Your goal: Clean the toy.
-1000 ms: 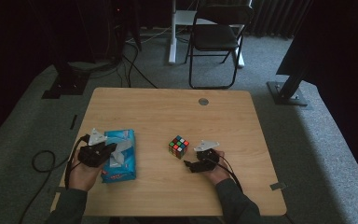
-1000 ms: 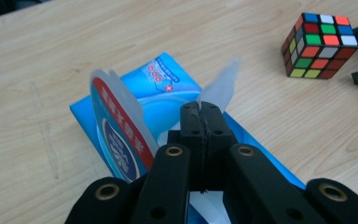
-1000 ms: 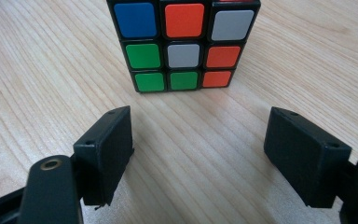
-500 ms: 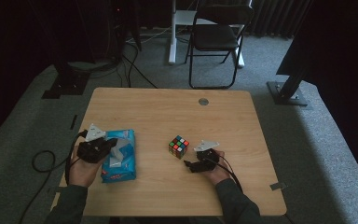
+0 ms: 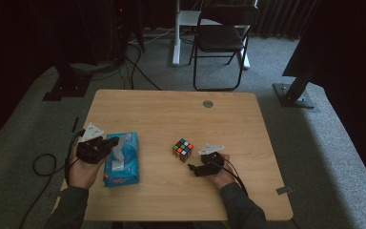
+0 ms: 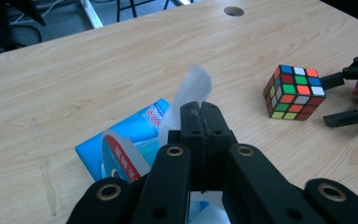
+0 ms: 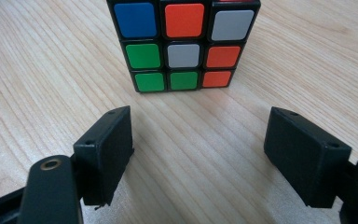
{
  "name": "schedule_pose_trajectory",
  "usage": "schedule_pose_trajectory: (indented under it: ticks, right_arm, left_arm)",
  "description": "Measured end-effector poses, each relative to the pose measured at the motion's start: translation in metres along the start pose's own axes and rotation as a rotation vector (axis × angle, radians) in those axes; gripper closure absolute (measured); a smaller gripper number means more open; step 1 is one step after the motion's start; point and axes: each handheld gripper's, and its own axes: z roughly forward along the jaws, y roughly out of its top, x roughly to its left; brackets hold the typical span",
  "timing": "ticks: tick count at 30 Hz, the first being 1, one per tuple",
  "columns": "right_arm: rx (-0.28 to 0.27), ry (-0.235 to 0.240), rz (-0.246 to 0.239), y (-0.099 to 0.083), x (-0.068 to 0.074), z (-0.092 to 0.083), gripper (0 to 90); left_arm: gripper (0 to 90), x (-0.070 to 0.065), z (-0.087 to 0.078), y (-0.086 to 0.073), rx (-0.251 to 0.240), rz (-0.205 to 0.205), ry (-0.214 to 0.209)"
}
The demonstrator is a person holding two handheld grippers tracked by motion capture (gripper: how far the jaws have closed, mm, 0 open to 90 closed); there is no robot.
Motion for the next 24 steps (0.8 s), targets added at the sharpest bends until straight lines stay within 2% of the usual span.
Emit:
schedule_pose_trajectory:
  ticks: [14,24]
  right_arm:
    - [0.0,-0.002,0.004,0.001,0.0,0.0,23.3]
    - [0.0,-0.001,0.003,0.001,0.0,0.001,23.3]
  left_arm:
    - [90.0,0.001,-0.006,0.009,-0.033,0.013,0.017]
    - [90.0,0.0,-0.011,0.023,-0.058,0.034,0.019]
